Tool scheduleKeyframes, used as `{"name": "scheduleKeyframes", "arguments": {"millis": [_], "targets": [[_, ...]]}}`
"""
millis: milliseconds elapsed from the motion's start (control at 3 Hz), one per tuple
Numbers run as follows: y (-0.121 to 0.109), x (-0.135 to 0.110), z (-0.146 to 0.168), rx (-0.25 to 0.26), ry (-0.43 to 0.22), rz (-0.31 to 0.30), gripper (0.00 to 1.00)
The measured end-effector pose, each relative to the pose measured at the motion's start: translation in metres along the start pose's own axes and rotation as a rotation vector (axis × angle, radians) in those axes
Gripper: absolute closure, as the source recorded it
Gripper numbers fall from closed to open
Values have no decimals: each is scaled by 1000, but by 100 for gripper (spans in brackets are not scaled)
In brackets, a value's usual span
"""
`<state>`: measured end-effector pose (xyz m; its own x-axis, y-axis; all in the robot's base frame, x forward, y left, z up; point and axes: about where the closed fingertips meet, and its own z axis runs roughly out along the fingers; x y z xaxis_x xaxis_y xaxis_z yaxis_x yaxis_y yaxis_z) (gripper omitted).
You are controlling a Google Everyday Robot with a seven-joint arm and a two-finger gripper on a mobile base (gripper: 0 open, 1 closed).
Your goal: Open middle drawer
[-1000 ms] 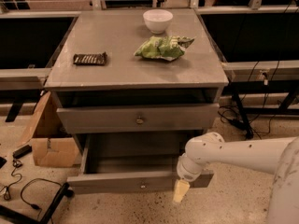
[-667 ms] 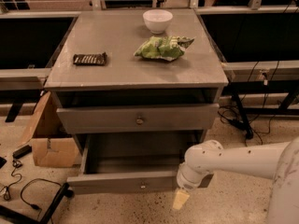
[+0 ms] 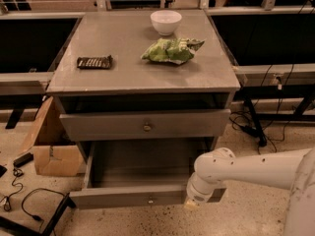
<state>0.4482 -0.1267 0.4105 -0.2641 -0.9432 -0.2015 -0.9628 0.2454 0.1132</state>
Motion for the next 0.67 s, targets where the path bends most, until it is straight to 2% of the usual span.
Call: {"name": "scheduleKeyframes", "arguments": {"millis": [333, 667], "targets": [[0, -1, -2, -1, 0, 1, 89], [4, -1, -6, -13, 0, 0, 100]]}}
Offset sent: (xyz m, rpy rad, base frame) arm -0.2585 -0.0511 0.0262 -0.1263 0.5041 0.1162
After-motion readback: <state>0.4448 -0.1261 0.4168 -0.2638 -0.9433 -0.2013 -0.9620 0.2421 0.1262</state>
